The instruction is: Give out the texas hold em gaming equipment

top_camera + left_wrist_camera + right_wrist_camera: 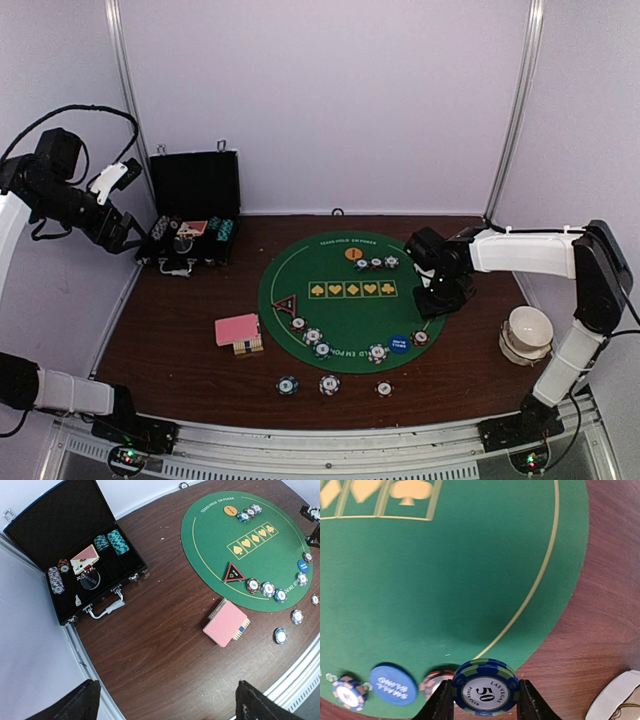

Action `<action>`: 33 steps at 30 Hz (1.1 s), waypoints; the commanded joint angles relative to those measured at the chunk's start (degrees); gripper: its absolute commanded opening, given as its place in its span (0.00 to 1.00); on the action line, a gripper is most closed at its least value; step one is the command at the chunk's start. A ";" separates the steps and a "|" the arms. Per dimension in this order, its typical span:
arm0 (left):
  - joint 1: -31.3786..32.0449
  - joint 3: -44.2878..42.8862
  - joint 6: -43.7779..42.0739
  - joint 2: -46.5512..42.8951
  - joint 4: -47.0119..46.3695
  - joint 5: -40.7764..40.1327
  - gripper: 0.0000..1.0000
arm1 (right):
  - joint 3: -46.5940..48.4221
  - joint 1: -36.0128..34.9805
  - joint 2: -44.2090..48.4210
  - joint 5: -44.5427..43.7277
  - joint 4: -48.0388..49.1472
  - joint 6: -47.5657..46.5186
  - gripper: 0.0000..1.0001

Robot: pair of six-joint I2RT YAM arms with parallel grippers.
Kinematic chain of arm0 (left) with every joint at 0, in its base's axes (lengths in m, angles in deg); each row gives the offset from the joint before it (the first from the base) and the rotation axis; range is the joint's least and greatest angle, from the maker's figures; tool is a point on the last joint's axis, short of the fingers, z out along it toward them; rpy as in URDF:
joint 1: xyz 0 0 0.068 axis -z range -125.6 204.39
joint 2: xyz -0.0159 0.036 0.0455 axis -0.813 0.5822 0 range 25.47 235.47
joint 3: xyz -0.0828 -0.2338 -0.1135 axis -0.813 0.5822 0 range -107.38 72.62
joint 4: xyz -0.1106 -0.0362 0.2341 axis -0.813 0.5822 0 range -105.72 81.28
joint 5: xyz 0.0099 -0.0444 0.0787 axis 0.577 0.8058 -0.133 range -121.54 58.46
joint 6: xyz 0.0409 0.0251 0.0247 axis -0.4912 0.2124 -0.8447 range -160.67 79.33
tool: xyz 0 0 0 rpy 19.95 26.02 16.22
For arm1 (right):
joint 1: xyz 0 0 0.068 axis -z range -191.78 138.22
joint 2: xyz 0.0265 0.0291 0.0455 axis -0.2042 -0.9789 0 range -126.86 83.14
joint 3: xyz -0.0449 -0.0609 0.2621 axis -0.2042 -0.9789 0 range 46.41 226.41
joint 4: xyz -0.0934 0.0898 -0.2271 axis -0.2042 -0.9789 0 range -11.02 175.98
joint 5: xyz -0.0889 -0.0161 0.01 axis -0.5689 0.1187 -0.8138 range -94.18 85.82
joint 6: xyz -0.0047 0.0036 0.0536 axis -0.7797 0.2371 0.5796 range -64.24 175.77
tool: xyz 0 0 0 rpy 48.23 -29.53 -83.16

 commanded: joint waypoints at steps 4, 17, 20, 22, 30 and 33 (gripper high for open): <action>-0.40 -0.11 -0.45 0.15 -2.10 1.08 0.98 | -1.93 3.03 -0.62 -1.77 3.77 2.33 0.00; -0.37 1.87 -2.04 -0.59 -1.78 2.00 0.98 | -1.93 3.88 -6.06 -1.83 6.48 3.12 0.03; -0.36 3.06 -2.83 -0.66 -1.43 2.51 0.98 | -2.80 3.94 -6.57 -1.51 7.15 3.36 0.12; -0.36 3.77 -3.41 -0.58 -0.85 3.08 0.98 | -3.27 3.89 -6.66 -1.47 7.26 3.59 0.24; -0.36 7.16 -6.40 -0.43 0.44 6.53 0.98 | -1.47 3.66 -0.45 -2.91 4.57 4.23 0.73; -0.36 8.76 -7.11 -0.03 -0.23 7.34 0.98 | 1.32 2.47 2.51 -3.45 2.88 3.92 0.81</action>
